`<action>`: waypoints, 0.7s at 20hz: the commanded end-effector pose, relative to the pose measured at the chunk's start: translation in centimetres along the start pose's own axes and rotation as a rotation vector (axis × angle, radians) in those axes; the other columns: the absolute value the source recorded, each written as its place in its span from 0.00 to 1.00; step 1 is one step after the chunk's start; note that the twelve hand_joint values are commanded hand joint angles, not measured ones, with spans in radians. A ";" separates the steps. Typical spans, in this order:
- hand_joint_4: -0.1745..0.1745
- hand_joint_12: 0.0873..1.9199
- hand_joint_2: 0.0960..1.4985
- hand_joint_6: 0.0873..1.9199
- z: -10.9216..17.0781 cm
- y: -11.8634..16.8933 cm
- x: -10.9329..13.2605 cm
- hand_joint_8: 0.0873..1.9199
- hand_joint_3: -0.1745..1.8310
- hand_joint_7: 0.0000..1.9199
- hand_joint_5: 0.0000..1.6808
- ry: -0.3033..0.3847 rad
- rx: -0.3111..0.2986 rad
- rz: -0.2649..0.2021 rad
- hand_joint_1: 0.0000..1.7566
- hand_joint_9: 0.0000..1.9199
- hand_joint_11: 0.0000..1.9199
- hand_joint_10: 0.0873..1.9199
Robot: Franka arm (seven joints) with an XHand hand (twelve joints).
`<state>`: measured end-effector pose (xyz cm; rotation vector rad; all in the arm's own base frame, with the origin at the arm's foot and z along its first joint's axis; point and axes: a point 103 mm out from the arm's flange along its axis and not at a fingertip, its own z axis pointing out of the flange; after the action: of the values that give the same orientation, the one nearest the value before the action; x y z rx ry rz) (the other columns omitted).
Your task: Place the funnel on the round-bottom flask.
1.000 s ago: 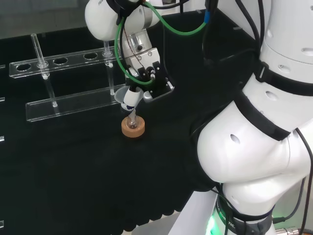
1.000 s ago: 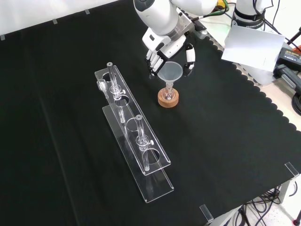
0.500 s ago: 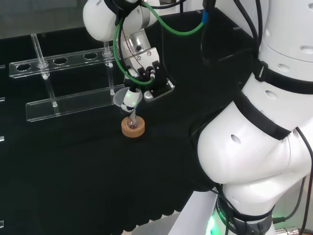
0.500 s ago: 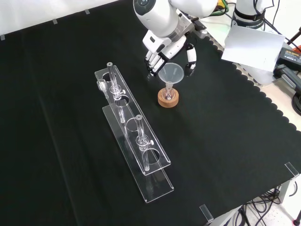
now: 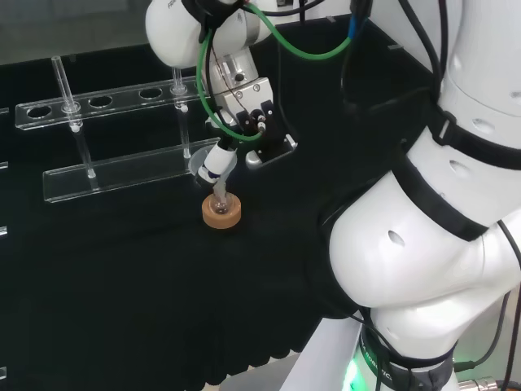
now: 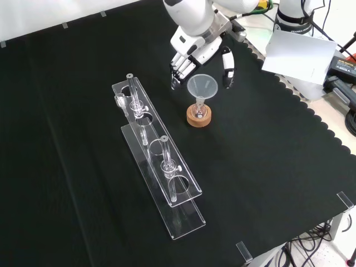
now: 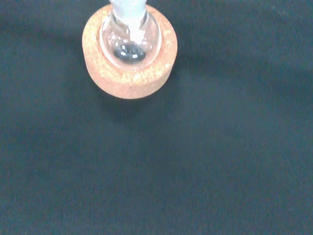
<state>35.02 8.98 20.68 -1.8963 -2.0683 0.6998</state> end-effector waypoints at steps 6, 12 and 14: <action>0.40 0.75 0.39 0.00 -2.3 -3.0 -3.4 0.27 0.17 0.02 0.08 0.120 -0.190 -0.033 0.27 0.12 0.10 0.37; 0.39 0.73 0.41 0.00 -3.0 -3.7 -6.7 0.31 0.17 0.06 0.13 0.134 -0.194 -0.005 0.30 0.16 0.12 0.36; 0.39 0.73 0.41 0.00 -3.1 -3.7 -7.9 0.32 0.17 0.06 0.13 0.143 -0.191 0.003 0.30 0.17 0.13 0.36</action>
<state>34.43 4.23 25.60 -1.9766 -2.1306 0.3923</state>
